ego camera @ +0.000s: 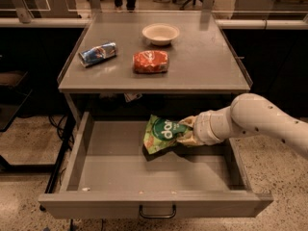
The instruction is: Place green rice chip bag into top drawer
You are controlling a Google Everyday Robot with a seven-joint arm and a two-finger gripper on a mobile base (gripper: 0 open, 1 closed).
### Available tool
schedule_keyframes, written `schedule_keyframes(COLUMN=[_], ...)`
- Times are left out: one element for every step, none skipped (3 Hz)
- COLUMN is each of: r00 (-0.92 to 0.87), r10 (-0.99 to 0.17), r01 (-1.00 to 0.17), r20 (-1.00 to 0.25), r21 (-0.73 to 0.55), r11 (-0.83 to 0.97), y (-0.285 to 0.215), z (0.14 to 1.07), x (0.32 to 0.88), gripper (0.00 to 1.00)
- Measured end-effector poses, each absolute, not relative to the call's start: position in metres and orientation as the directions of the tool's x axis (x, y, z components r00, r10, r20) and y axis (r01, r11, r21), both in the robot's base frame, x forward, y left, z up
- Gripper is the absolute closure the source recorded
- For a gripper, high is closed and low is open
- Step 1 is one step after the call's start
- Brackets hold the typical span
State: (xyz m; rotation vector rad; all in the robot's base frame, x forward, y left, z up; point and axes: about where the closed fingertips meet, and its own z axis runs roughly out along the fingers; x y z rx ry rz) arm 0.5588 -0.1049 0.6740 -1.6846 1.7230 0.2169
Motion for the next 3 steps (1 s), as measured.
schedule_keyframes(r00=[0.083,0.074,0.074], r10=[-0.815,-0.802,-0.802], r01=[-0.951,-0.967,-0.967], r20=[-0.574,-0.592,-0.592], r21=[-0.289,-0.239,-0.239], r11=[0.107,0.087,0.087], y=[-0.111,-0.107,-0.107], z=[0.658,0.643,0.643], x=[0.563,0.565,0.565], gripper=[1.00,0.98,0.76])
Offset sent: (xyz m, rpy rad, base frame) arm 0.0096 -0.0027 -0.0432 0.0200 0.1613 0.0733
